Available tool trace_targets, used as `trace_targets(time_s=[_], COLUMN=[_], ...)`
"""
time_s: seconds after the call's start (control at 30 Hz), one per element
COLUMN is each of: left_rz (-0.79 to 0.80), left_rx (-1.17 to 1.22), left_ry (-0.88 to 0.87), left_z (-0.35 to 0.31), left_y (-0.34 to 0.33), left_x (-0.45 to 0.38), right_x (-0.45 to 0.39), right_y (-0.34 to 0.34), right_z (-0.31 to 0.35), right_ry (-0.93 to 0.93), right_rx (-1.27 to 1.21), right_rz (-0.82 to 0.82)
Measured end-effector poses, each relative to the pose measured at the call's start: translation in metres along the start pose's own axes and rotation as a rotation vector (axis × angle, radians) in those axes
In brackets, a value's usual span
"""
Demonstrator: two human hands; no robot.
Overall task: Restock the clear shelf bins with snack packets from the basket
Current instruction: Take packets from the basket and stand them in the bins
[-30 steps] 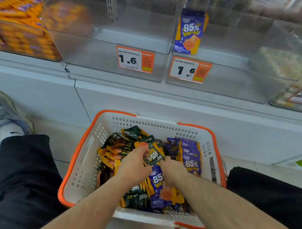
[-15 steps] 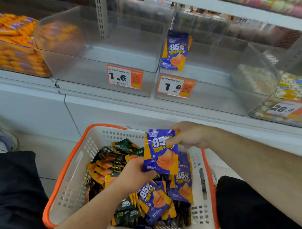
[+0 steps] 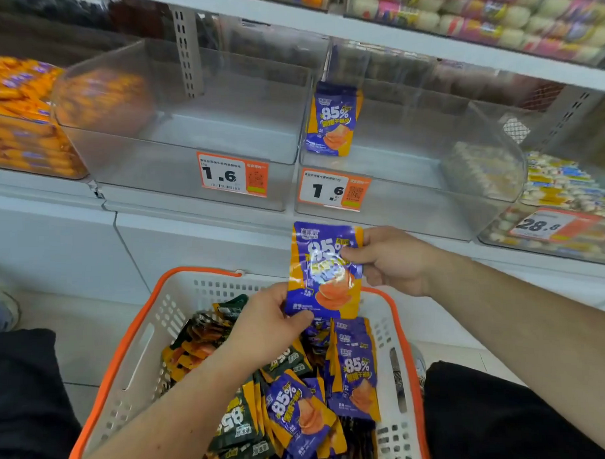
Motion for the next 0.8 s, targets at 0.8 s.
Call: trace_targets(time_s=[0.8], left_rz=[-0.147], left_rx=[-0.544], left_ry=[0.042], left_z=[-0.157], left_y=[0.050], left_x=[-0.178], right_x=[-0.082], right_y=[0.192], right_z=[0.106], right_ry=[-0.010], right_rx=[-0.006], right_rz=[-0.658])
Point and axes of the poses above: each hand's wrist, its own x-axis away from the middle knuckle, its own y-axis out of the back of the hand, z = x × y, the point moved 10 cm from there along -x, towards the middle knuckle, and after that the axes turned 15 degrees about x, right-handed, at the moved point
